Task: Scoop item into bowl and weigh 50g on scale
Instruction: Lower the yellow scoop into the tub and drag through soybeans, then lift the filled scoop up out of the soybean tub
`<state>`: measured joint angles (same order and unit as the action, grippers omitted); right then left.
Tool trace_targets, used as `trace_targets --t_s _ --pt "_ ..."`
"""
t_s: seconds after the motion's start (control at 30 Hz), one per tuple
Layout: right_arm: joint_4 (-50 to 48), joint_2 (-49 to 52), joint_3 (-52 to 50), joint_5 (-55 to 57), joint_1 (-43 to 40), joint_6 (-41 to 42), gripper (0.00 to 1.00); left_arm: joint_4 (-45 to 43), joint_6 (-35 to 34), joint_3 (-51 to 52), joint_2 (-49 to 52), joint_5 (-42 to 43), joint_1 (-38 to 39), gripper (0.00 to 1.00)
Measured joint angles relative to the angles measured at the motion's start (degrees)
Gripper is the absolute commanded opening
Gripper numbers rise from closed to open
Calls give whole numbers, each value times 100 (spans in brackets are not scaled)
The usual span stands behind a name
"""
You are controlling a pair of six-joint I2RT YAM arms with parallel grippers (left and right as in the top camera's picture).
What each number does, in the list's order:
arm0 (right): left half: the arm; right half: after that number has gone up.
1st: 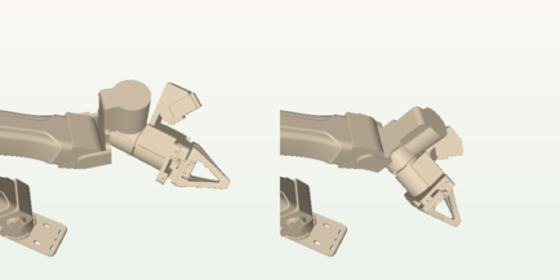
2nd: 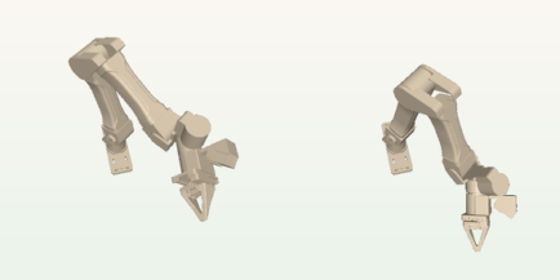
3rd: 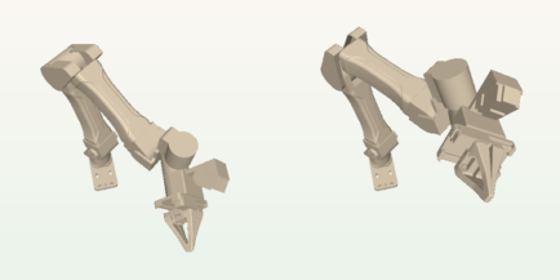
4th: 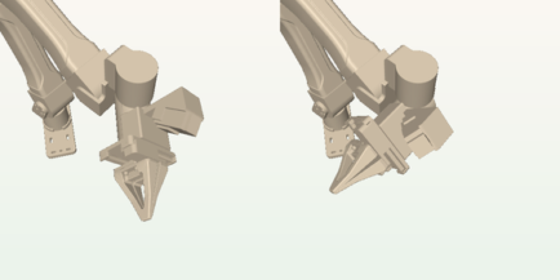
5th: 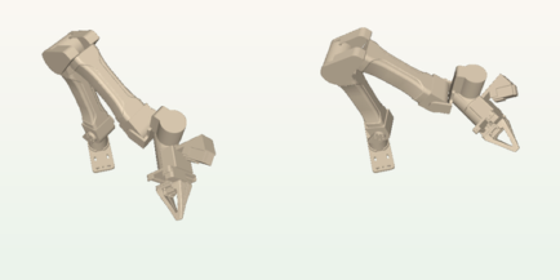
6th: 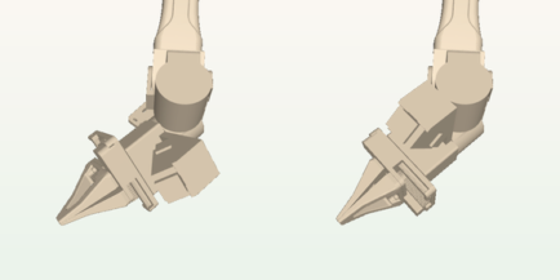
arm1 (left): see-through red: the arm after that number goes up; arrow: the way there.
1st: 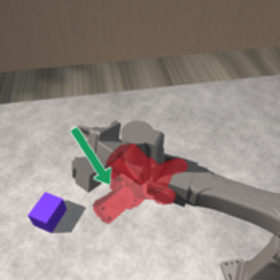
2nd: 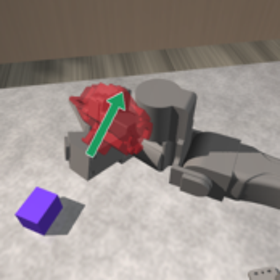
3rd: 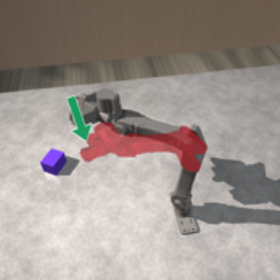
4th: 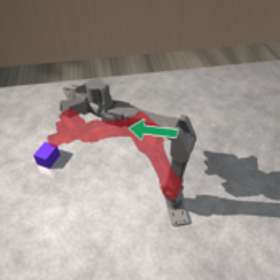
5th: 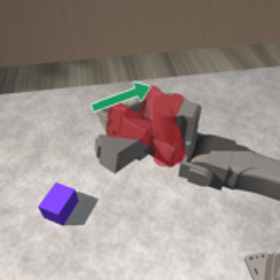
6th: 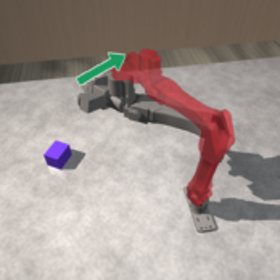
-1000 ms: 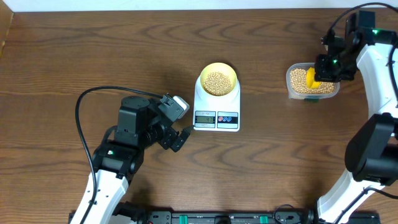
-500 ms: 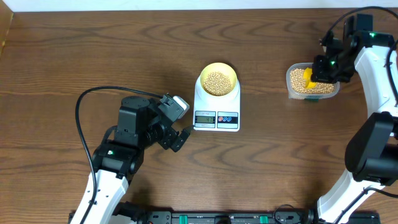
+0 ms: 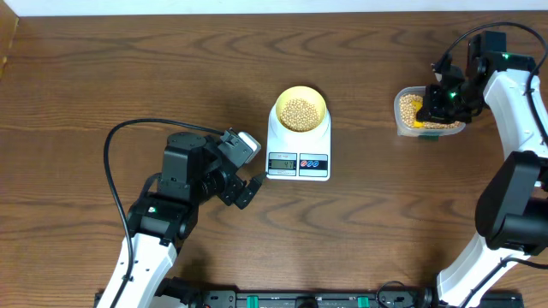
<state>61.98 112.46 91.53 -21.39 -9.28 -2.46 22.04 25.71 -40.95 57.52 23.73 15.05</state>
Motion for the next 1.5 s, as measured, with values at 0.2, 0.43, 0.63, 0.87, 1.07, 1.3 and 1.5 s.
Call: trace_targets --t_s 0.2,0.43,0.63,0.87,1.07,1.3,1.5 --pt "109 0 39 -498 -417 35 1 0 0 0 0 0 0 98" --pt "229 0 144 -710 -820 57 1 0 0 0 0 0 0 98" --pt "299 0 144 -1141 -1128 13 1 0 0 0 0 -2 0 98" --pt "326 0 146 -1985 -1598 -245 1 0 0 0 0 0 0 98" --pt "400 0 149 -2647 -1838 -498 1 0 0 0 0 0 0 98" --pt "490 0 149 -3342 -1871 -774 1 0 0 0 0 0 0 98" --pt "485 0 149 -3847 -1847 -841 1 0 0 0 0 0 0 98"
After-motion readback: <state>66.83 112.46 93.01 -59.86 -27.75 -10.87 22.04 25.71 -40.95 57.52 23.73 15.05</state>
